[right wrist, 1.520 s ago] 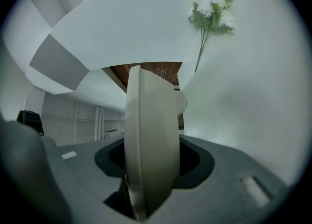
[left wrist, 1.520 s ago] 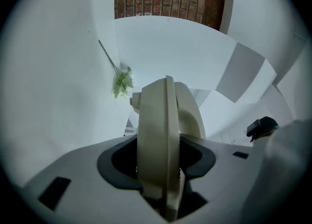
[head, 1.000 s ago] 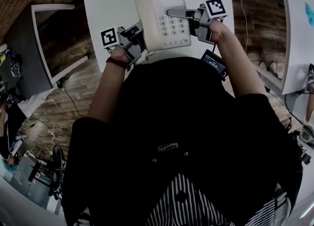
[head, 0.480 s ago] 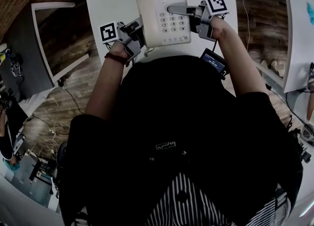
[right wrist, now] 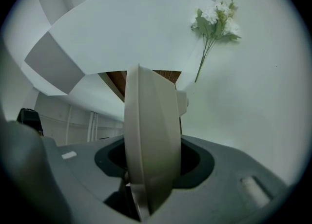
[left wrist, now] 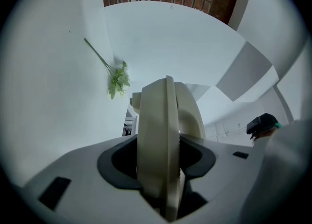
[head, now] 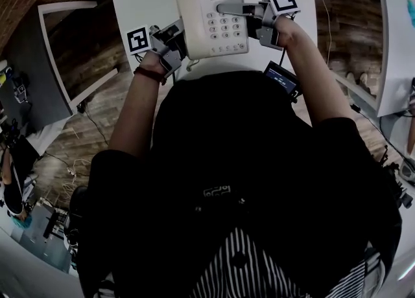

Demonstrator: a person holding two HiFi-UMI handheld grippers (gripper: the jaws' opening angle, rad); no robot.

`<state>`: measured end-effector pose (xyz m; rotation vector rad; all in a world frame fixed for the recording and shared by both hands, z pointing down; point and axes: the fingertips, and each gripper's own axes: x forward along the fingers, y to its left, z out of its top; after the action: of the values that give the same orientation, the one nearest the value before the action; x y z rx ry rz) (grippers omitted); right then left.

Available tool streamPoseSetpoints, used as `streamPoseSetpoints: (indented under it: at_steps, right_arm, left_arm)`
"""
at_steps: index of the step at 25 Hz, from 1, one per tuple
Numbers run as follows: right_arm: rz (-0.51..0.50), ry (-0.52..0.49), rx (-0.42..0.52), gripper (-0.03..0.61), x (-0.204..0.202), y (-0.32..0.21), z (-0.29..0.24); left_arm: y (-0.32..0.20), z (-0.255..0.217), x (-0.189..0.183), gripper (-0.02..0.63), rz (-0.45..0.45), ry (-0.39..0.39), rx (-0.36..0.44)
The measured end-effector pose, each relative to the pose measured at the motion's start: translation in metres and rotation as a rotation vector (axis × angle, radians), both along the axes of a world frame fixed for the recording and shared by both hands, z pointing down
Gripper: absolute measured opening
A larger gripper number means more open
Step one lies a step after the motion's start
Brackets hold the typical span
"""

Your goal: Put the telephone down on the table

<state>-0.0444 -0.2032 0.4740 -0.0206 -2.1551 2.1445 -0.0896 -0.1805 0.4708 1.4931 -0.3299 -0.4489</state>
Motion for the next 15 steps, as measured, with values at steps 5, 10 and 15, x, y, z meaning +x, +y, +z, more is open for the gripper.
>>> streamPoseSetpoints:
  at_steps: [5, 10, 15]
  right_arm:
    - [0.004, 0.012, -0.013, 0.209, -0.001, -0.001, 0.005]
    - [0.012, 0.029, -0.026, 0.210, -0.002, 0.001, 0.013]
    - [0.016, 0.034, -0.054, 0.210, -0.003, 0.004, 0.021]
  left_arm:
    - [-0.002, 0.007, -0.001, 0.202, 0.000, 0.006, -0.006]
    - [0.001, 0.013, -0.003, 0.202, 0.006, 0.015, -0.018]
    - [0.003, 0.023, -0.003, 0.202, 0.008, 0.016, -0.039]
